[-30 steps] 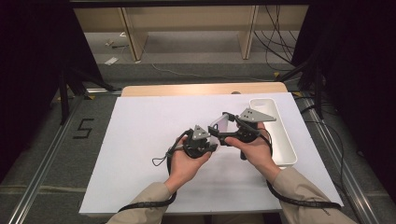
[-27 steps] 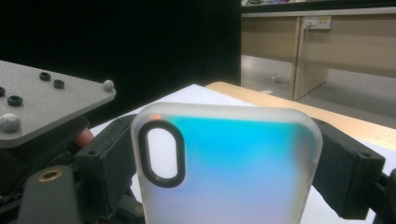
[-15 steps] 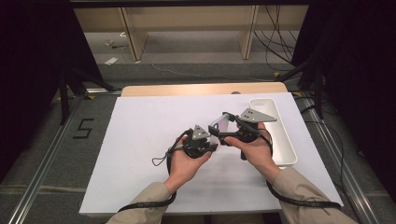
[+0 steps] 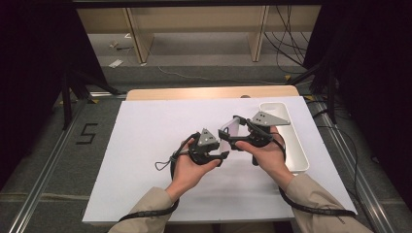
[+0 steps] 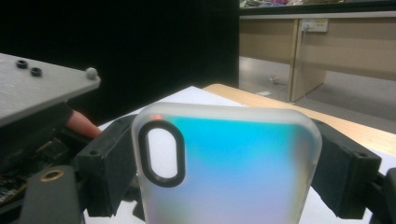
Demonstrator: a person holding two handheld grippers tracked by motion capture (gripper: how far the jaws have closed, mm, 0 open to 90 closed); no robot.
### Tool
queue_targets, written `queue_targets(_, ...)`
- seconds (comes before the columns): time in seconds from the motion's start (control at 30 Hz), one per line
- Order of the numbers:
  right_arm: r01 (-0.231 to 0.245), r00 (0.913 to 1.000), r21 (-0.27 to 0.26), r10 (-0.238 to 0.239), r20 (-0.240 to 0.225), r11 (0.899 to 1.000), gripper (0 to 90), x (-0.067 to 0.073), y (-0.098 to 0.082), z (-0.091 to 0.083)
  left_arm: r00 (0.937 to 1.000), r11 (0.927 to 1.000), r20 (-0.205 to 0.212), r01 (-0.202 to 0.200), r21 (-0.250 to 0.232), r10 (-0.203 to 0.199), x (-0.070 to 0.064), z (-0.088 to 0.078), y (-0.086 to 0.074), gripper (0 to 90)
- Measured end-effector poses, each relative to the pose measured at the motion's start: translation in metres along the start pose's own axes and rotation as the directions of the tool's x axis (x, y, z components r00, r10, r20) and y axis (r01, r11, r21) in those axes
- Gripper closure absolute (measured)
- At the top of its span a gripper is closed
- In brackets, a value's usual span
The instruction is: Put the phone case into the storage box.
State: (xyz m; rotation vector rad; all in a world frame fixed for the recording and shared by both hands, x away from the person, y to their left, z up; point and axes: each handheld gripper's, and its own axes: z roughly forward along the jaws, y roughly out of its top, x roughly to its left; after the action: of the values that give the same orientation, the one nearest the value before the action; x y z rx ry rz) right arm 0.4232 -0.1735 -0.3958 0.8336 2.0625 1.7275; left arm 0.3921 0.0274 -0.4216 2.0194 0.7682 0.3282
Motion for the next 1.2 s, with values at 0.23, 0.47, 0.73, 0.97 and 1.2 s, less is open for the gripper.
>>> queue_targets(0.23, 0.005, 1.0000, -0.002, -0.005, 0.004, 1.000, 18.4, -0.004, 0.003, -0.004, 0.9971, 0.9990, 0.062, -0.044, -0.010, 0.044, 0.003, -0.010, 0.000, 26.8)
queue_targets(0.47, 0.003, 1.0000, -0.002, -0.003, 0.005, 1.000, 18.4, -0.008, 0.006, -0.007, 0.9950, 0.9972, 0.067, -0.075, 0.006, 0.074, 0.006, -0.019, -0.003, 5.0)
queue_targets(0.73, 0.011, 0.9999, 0.004, -0.011, 0.008, 1.000, 18.4, -0.011, 0.008, -0.010, 0.9937, 0.9948, 0.056, -0.099, 0.024, 0.097, 0.013, -0.031, -0.013, 0.0)
queue_targets(0.97, 0.012, 0.9998, 0.008, -0.012, 0.015, 1.000, 18.4, -0.014, 0.009, -0.012, 0.9961, 0.9967, 0.038, -0.080, 0.011, 0.080, 0.021, -0.045, -0.022, 0.0)
queue_targets(1.2, 0.012, 0.9998, 0.018, -0.012, 0.018, 1.000, 18.4, -0.016, 0.010, -0.012, 0.9973, 0.9977, 0.028, -0.068, 0.003, 0.068, 0.027, -0.055, -0.028, 0.0)
